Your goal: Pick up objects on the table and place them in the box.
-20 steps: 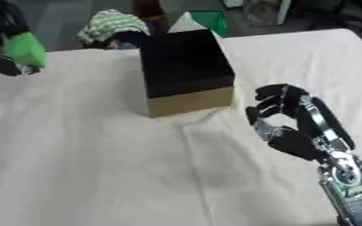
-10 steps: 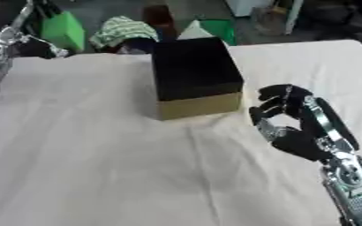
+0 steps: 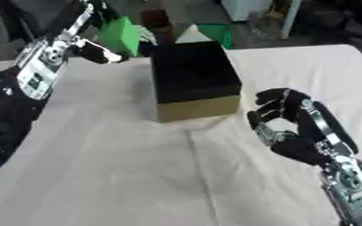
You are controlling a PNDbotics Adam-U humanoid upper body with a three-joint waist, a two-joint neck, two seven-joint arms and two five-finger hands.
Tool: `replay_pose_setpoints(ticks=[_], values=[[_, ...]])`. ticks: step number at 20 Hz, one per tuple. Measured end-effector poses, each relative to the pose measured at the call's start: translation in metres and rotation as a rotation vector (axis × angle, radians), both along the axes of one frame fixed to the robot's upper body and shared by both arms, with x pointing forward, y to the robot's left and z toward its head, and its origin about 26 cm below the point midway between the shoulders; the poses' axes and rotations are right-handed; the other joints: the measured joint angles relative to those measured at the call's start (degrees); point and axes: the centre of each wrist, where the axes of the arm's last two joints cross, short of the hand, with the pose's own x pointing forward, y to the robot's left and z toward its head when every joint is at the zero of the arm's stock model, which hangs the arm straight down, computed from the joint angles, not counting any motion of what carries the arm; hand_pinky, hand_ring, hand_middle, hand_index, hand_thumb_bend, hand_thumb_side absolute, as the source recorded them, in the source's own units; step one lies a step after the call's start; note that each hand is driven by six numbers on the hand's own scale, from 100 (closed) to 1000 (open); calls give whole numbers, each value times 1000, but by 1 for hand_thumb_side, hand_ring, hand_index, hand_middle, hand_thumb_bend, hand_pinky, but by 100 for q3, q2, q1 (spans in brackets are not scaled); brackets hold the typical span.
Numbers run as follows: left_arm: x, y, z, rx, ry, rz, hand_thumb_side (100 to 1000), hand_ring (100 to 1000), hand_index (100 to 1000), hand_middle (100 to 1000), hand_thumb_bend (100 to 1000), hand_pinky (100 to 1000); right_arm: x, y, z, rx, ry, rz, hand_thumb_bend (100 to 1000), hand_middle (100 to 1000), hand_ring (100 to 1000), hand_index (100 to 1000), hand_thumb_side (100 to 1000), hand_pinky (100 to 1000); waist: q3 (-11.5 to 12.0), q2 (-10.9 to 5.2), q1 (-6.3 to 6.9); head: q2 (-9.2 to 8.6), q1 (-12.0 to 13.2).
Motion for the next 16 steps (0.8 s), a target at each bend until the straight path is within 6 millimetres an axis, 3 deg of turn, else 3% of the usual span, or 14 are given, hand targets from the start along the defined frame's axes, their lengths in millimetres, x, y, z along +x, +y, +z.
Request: replay_pose_setpoints(ticks=[6,11,16], values=[[2,-22,-10,6,-1,-34,105,517,684,314,680,623,3,11,5,2,-10,51,276,631,631,734,308,602,-208,90,5,-58,64],[4,-26,-17,13,-11,-24,135,530,690,332,711,623,4,18,9,5,-17,80,274,630,631,734,313,602,-424,208,59,-129,96],[5,-30,-21,1,-23,-28,234,557,718,418,864,631,5,23,12,6,-26,97,272,630,631,734,318,602,-569,292,91,-201,107]])
